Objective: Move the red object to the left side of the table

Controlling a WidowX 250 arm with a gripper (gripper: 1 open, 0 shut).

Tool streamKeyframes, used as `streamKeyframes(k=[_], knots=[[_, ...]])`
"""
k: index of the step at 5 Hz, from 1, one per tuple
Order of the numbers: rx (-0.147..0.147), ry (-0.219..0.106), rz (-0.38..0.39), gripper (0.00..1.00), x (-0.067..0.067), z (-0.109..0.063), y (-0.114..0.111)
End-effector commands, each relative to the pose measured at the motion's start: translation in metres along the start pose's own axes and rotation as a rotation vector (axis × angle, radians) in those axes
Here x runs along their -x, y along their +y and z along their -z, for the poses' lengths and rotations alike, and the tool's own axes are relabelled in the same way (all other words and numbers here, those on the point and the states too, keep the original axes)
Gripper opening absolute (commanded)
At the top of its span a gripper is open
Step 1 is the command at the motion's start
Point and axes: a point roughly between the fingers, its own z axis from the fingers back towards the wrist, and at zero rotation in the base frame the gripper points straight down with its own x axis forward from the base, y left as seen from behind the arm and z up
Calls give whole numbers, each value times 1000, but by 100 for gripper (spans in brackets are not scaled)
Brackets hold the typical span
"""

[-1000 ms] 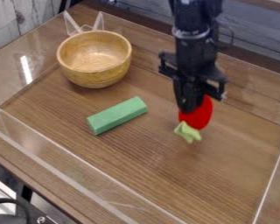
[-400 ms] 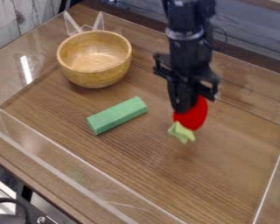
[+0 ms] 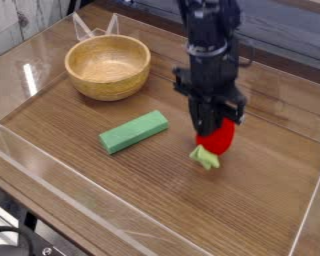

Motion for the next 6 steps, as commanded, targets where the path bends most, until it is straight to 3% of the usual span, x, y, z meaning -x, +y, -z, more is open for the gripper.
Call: streamKeyframes(k=[1,2,4,6], knots=[[-11,-76,-3,0,-8,-31,3],[-4,-104,2,0,-12,-41,0],[1,-69,32,0,-14,-16,-2],[2,-68,35,0,-12,-15,0]])
